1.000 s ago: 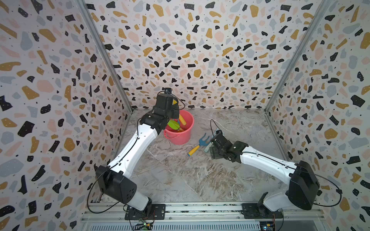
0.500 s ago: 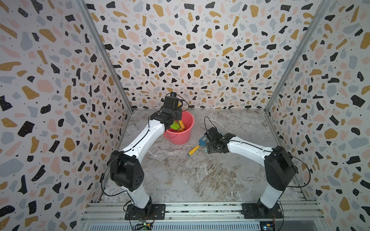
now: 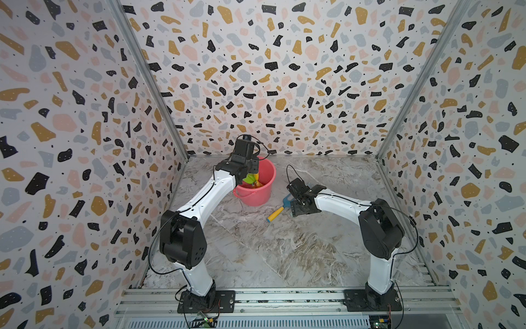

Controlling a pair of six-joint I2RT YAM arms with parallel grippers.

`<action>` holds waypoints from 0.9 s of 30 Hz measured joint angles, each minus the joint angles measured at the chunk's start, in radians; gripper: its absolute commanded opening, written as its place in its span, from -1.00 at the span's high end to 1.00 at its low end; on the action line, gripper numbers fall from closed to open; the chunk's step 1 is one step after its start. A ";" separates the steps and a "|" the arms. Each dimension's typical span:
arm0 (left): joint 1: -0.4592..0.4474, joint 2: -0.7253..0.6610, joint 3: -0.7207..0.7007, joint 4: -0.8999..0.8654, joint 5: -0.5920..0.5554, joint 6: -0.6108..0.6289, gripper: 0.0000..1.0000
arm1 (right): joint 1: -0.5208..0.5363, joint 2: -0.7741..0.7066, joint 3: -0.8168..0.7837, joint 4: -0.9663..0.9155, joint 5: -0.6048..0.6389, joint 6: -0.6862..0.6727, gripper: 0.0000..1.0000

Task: Organize the gardening tools
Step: Place the gardening tool in the container, then pick up the gardening tool from the center of the board.

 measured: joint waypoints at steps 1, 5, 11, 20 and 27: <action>0.000 0.000 0.000 -0.002 0.001 0.000 -0.06 | 0.000 0.000 0.000 -0.002 0.000 0.001 -0.69; 0.002 -0.010 0.000 -0.017 0.002 0.001 -0.32 | -0.001 0.000 0.002 -0.006 0.000 0.003 -0.70; 0.002 -0.075 0.000 -0.037 0.003 -0.014 -0.98 | -0.001 0.000 0.003 -0.009 0.004 0.003 -0.70; 0.003 -0.193 -0.012 -0.058 0.029 -0.084 -0.99 | -0.001 0.000 0.004 -0.019 0.008 0.002 -0.71; 0.003 -0.254 -0.124 -0.077 0.081 -0.151 -0.99 | -0.003 0.040 0.079 -0.031 0.006 -0.002 -0.71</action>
